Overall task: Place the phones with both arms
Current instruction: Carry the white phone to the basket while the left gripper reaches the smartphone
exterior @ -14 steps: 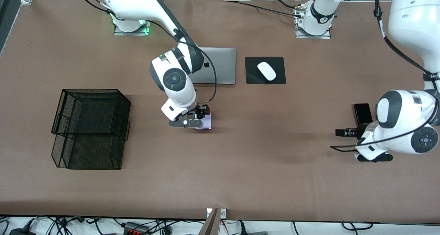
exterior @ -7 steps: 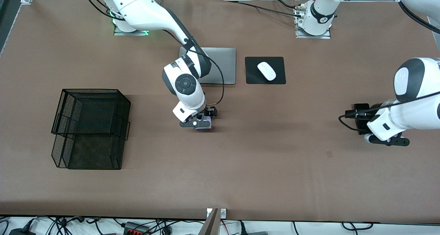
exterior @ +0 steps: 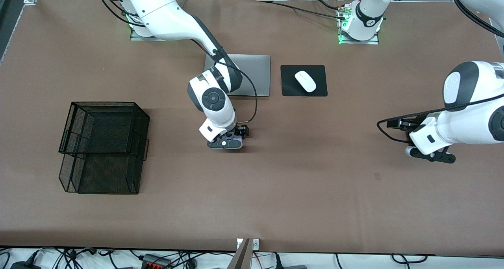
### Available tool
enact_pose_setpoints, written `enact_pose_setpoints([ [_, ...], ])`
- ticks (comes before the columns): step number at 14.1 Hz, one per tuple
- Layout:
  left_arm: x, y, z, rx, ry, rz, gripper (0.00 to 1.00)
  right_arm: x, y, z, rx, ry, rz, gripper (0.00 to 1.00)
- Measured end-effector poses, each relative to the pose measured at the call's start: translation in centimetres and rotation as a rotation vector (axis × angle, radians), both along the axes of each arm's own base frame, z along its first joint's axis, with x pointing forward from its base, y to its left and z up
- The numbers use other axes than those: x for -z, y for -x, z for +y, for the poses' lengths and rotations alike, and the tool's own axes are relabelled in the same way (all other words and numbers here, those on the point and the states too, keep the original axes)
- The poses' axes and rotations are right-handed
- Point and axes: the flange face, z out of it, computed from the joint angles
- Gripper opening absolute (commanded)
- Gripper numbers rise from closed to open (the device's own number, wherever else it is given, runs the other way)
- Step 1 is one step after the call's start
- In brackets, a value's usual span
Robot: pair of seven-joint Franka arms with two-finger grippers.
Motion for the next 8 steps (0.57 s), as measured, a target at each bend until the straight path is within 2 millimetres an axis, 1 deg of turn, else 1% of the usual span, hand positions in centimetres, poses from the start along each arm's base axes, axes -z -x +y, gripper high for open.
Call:
enact_pose_setpoints([
  [2,-0.1,0.1,-1.1,0.019,0.008,0.000,1.00,0.8,0.0,0.0,-0.001,-0.003,-0.008,1.00],
  [3,-0.1,0.2,-1.3,0.022,0.009,0.002,1.00,1.1,0.0,0.0,-0.002,-0.003,-0.008,1.00],
  [5,0.3,0.2,-0.9,0.019,0.009,0.008,1.00,1.5,0.0,0.0,-0.002,-0.001,-0.007,1.00],
  [7,1.1,0.2,-0.1,0.011,0.011,0.023,1.00,1.8,0.0,0.0,-0.002,0.000,-0.007,1.00],
  [8,1.4,0.1,0.5,0.009,0.013,0.025,1.00,2.0,0.1,0.0,-0.002,0.000,-0.006,0.98],
])
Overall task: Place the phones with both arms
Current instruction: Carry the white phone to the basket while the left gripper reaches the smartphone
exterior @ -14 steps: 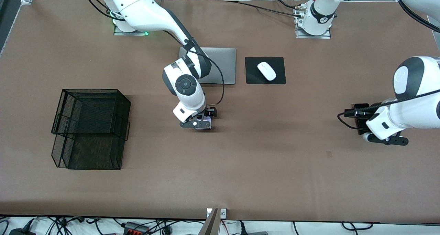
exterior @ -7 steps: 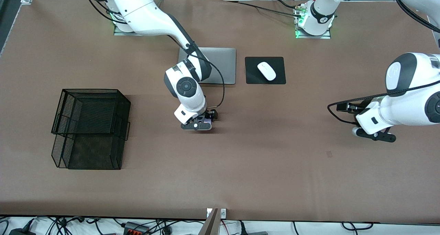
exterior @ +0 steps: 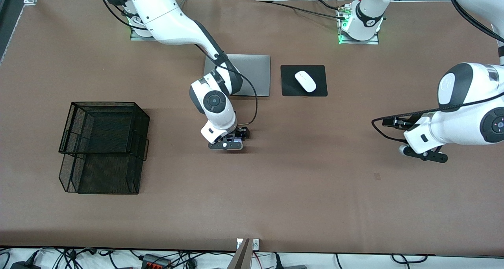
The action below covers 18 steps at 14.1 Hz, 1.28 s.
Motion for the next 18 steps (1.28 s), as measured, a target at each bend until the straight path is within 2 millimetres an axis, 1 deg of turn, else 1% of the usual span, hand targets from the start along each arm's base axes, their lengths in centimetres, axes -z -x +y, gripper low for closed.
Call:
enact_pose_setpoints([
  [1,0.2,-0.2,0.7,-0.001,0.004,-0.005,1.00,0.1,0.0,0.0,0.000,0.000,0.000,0.87],
  [3,0.4,-0.6,1.6,-0.008,0.009,-0.028,1.00,0.1,0.0,0.0,0.000,0.001,-0.001,0.57],
  [5,0.7,-0.9,1.9,-0.010,0.010,-0.048,1.00,-0.4,-0.1,0.0,0.001,0.000,-0.001,0.41],
  [6,1.3,-1.2,2.8,-0.014,0.001,-0.056,1.00,-0.3,-0.1,0.0,0.000,0.002,0.002,0.41],
  [7,2.5,-1.6,4.5,-0.013,-0.007,-0.071,1.00,-0.4,-0.1,0.0,0.000,0.004,0.006,0.41],
  [8,4.2,-2.0,6.9,-0.007,0.002,-0.090,1.00,-1.0,-0.4,0.2,0.000,0.009,0.012,0.41],
  [9,6.1,-2.2,9.2,-0.004,0.014,-0.101,1.00,-2.3,-0.9,0.4,0.001,0.018,0.023,0.41],
  [10,7.8,-2.0,10.9,-0.008,0.023,-0.101,1.00,-4.0,-1.7,0.5,0.004,0.034,0.044,0.41],
  [11,9.0,-1.7,12.0,-0.016,0.027,-0.096,1.00,-6.3,-2.6,0.3,0.010,0.046,0.054,0.41],
  [12,9.5,-1.5,12.7,-0.025,0.029,-0.093,1.00,-8.8,-3.6,-0.2,0.023,0.049,0.049,0.41],
  [13,9.7,-1.3,13.5,-0.030,0.030,-0.099,1.00,-11.3,-4.7,-1.3,0.041,0.049,0.036,0.41],
  [14,9.9,-1.2,14.3,-0.024,0.034,-0.111,1.00,-13.4,-5.7,-3.1,0.057,0.057,0.032,0.41],
  [15,10.3,-1.1,15.0,-0.010,0.039,-0.129,1.00,-15.0,-6.6,-5.5,0.062,0.072,0.045,0.41],
  [16,10.9,-0.9,15.7,0.008,0.043,-0.151,1.00,-16.2,-7.6,-8.2,0.056,0.087,0.069,0.41],
  [18,12.3,-0.2,17.2,0.026,0.051,-0.168,1.00,-17.7,-9.6,-14.8,0.046,0.106,0.122,0.41],
])
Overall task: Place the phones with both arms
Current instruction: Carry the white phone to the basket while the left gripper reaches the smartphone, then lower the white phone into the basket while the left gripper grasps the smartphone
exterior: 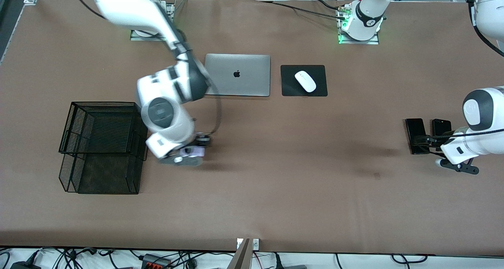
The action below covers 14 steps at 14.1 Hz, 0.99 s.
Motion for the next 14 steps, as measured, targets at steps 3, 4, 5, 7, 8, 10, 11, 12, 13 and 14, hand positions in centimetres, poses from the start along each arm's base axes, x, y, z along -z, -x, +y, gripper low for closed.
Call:
enact_pose_setpoints([
  [3,1.4,1.2,2.2,-0.014,0.010,0.017,1.00,-2.2,-1.3,-10.6,-0.032,-0.006,0.079,0.42],
  [4,1.6,1.3,2.6,-0.013,0.012,0.018,1.00,-2.7,-1.1,-14.0,-0.044,-0.016,0.096,0.42],
  [5,1.6,1.3,2.5,-0.010,0.013,0.018,1.00,-3.1,-0.6,-17.4,-0.057,-0.029,0.111,0.43],
  [7,1.6,1.1,1.9,-0.001,0.019,0.016,1.00,-3.8,0.6,-23.6,-0.073,-0.054,0.135,0.46],
  [8,1.6,1.1,1.7,0.001,0.020,0.016,1.00,-3.9,1.3,-26.5,-0.075,-0.065,0.144,0.47],
  [10,2.4,1.0,1.9,0.000,0.022,0.010,1.00,-3.2,2.6,-32.3,-0.075,-0.089,0.169,0.47],
  [11,3.1,1.0,2.1,-0.005,0.021,-0.002,1.00,-2.4,3.2,-35.0,-0.075,-0.102,0.184,0.47],
  [12,4.0,1.0,2.5,-0.014,0.022,-0.010,1.00,-1.6,3.9,-37.4,-0.071,-0.113,0.198,0.47],
  [13,4.9,1.2,3.0,-0.032,0.023,-0.009,1.00,-0.9,4.5,-39.0,-0.065,-0.122,0.210,0.47],
  [14,5.6,1.4,3.4,-0.063,0.021,-0.003,1.00,-0.4,4.9,-39.8,-0.057,-0.127,0.219,0.47],
])
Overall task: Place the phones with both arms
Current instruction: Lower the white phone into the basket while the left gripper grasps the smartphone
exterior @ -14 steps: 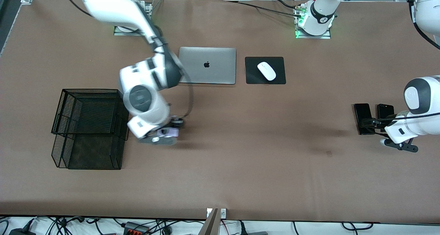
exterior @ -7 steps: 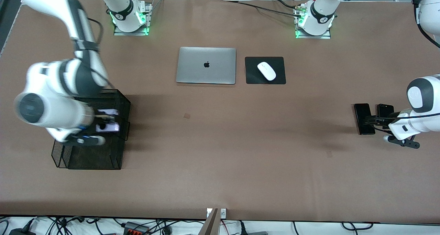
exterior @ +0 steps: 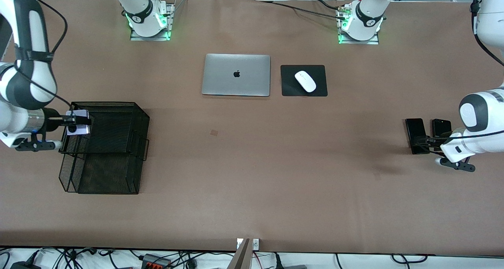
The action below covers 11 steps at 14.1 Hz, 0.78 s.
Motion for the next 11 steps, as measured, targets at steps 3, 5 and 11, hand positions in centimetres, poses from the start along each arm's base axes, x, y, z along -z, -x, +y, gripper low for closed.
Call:
enact_pose_setpoints([
  [3,1.9,1.1,1.2,-0.089,-0.013,-0.017,1.00,1.2,0.3,0.4,-0.005,-0.003,0.008,0.47],
  [5,3.5,2.4,1.7,-0.129,-0.017,-0.029,1.00,2.0,0.0,0.4,-0.006,0.002,-0.005,0.47],
  [11,4.3,2.9,1.6,-0.169,-0.021,-0.029,1.00,3.8,-0.3,-0.6,0.009,0.012,-0.014,1.00],
])
